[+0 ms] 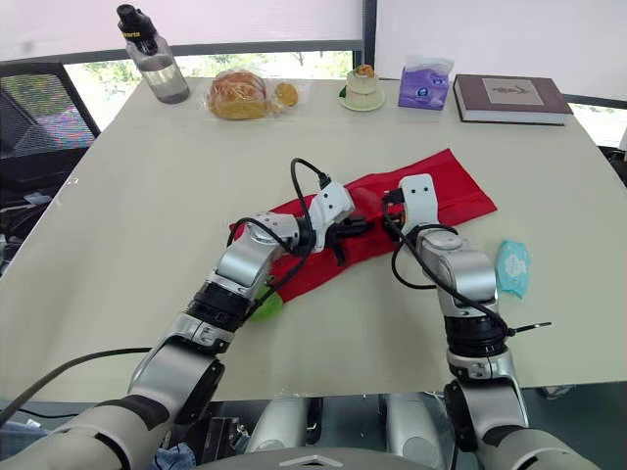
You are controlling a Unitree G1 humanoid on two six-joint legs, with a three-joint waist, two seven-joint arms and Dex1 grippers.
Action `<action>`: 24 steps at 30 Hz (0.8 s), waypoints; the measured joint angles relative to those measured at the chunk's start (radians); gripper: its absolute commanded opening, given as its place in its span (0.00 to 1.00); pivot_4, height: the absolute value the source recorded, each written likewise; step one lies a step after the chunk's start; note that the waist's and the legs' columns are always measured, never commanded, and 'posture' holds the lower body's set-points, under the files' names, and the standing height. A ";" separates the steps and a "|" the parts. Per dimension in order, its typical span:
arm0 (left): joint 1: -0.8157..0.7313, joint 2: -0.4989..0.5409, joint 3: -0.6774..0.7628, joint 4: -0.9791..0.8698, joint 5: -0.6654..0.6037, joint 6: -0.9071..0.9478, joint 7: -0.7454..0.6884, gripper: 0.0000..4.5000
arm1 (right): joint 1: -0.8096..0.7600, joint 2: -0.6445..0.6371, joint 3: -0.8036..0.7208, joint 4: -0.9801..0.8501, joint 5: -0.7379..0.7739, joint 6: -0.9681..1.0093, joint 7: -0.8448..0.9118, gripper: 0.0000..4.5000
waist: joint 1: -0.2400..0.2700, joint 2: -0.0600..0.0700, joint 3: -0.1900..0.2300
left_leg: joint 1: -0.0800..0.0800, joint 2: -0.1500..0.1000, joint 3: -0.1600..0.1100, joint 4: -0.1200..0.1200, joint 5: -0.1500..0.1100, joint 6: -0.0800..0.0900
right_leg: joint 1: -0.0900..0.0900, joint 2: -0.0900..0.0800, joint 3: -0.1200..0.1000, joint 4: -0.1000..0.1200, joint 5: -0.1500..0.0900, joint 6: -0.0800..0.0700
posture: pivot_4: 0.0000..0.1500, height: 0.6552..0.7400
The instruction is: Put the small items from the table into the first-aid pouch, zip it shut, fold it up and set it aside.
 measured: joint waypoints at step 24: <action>-0.010 0.034 0.002 0.016 -0.061 0.009 -0.177 0.00 | 0.272 -0.237 0.077 -0.349 0.051 -0.011 0.142 0.01 | -0.001 0.000 0.000 | 0.000 0.000 0.000 0.000 0.000 0.000 | 0.000 0.000 0.000 0.000 0.000 0.000 | 1.00 1.00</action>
